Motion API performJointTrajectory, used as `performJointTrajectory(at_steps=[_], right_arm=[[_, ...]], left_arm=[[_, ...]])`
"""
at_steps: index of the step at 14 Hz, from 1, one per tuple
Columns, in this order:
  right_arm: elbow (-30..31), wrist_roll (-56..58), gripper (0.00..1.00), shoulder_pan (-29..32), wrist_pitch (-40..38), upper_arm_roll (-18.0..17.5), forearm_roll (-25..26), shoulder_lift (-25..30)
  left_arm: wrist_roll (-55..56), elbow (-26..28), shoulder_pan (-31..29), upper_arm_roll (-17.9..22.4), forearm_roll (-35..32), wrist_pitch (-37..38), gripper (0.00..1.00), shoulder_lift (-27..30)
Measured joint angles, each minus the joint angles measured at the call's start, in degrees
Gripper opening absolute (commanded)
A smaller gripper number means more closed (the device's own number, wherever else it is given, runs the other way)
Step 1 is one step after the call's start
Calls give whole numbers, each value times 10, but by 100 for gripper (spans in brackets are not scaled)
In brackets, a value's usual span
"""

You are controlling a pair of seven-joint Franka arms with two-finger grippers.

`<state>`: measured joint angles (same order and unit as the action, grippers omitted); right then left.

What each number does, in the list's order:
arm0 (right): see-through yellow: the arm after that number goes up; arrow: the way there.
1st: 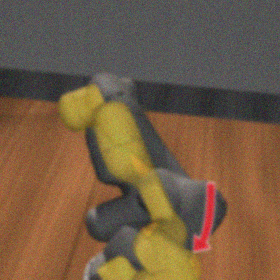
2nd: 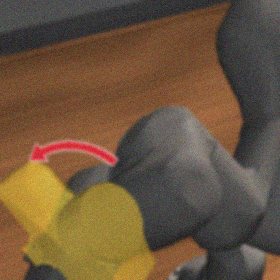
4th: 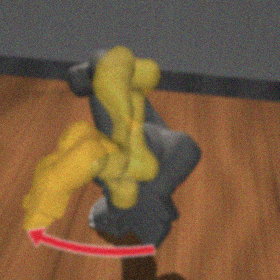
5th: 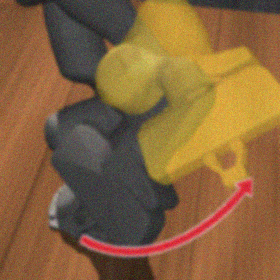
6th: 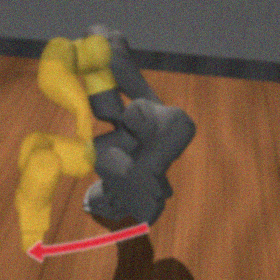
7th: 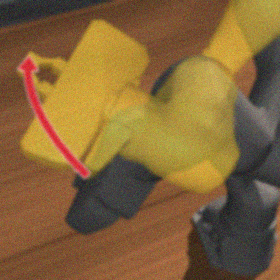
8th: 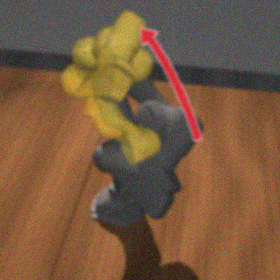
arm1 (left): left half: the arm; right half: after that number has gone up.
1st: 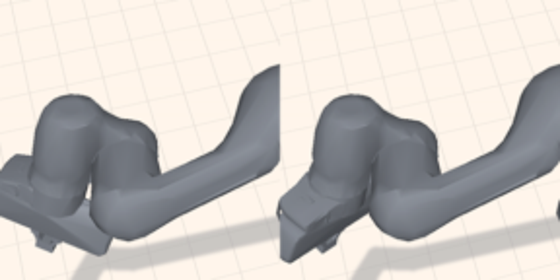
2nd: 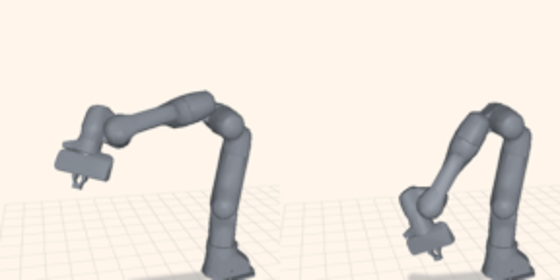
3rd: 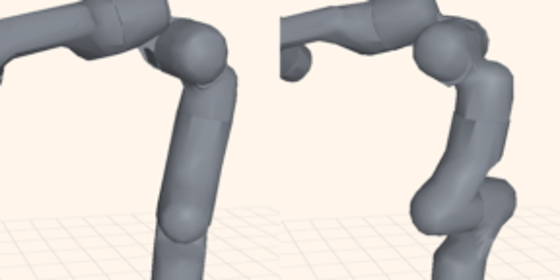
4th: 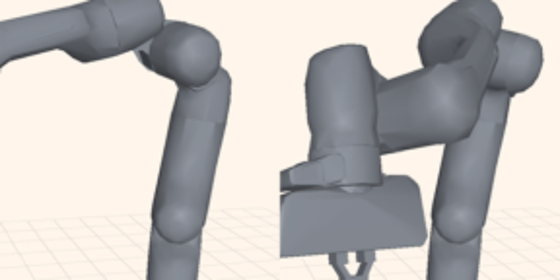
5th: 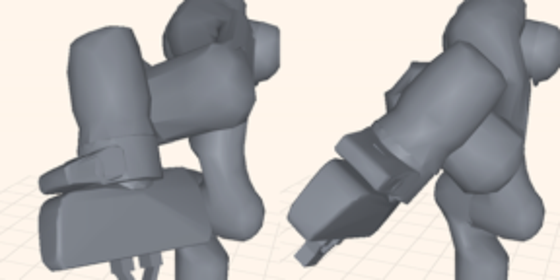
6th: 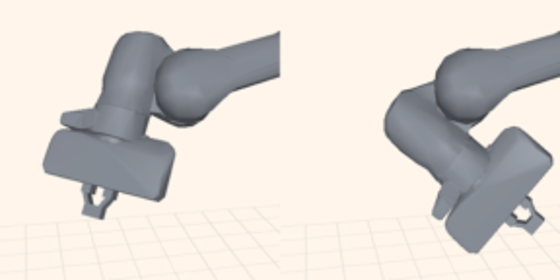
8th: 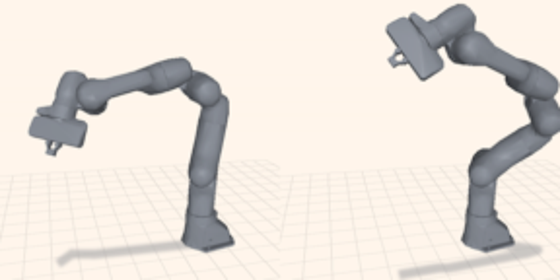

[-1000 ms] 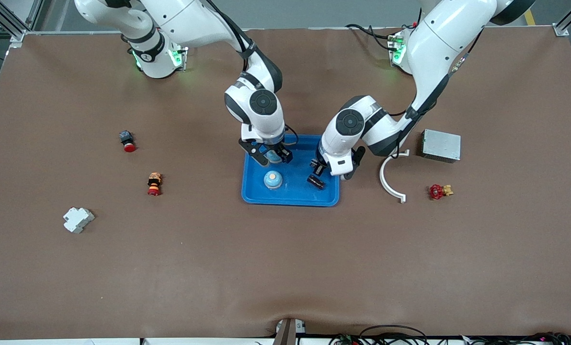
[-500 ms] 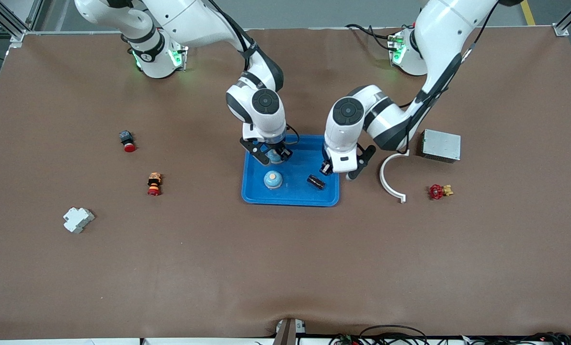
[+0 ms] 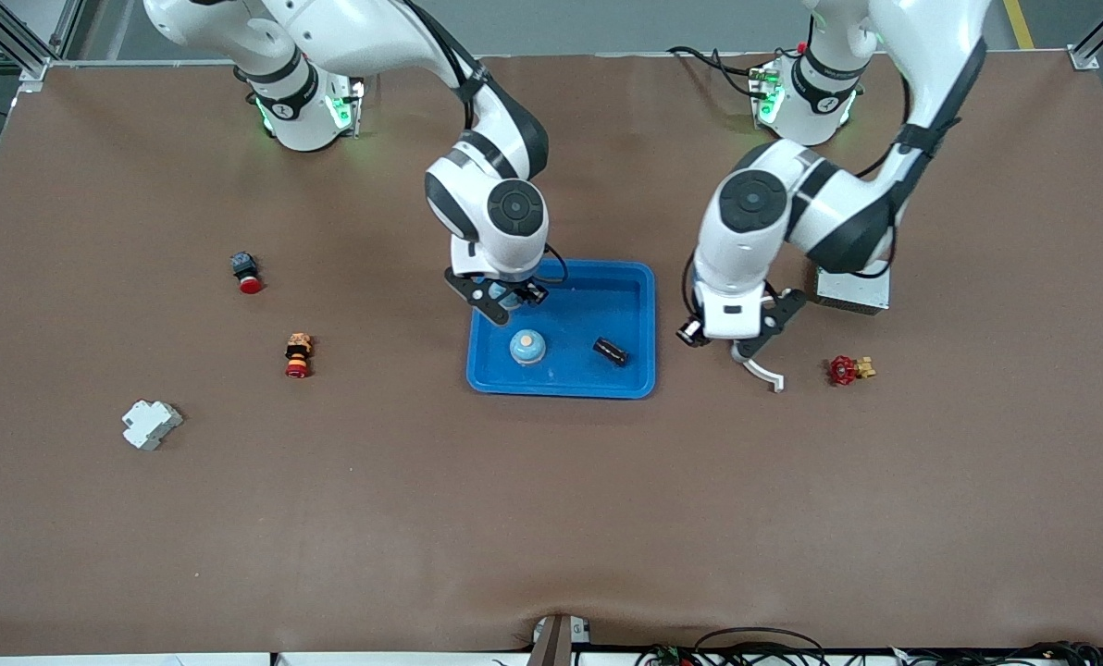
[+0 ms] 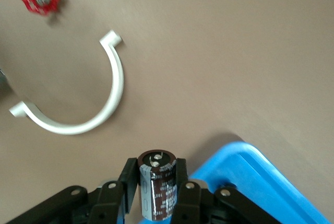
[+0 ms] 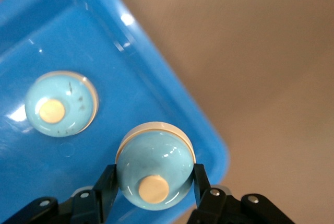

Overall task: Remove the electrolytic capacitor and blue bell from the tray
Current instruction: 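Lift the capacitor toward the valve while the right gripper carries the bell away, then lower the capacitor near the valve while the right gripper sets the bell down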

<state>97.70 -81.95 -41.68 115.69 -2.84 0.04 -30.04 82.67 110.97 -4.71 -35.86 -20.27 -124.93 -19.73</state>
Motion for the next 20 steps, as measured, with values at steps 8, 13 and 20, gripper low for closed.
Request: performJointTrajectory(at_steps=[8,13,20], right_arm=[[0,374,0,209,-108,8,15,128],[8,583,0,344,-102,8,15,135],[46,759,0,464,-3,7,15,134]], left_arm=[[-229,-19,-130,-6,4,119,0,9],[-324,-18,-193,-6,4,135,0,9],[-492,-13,-285,-5,4,109,0,0]])
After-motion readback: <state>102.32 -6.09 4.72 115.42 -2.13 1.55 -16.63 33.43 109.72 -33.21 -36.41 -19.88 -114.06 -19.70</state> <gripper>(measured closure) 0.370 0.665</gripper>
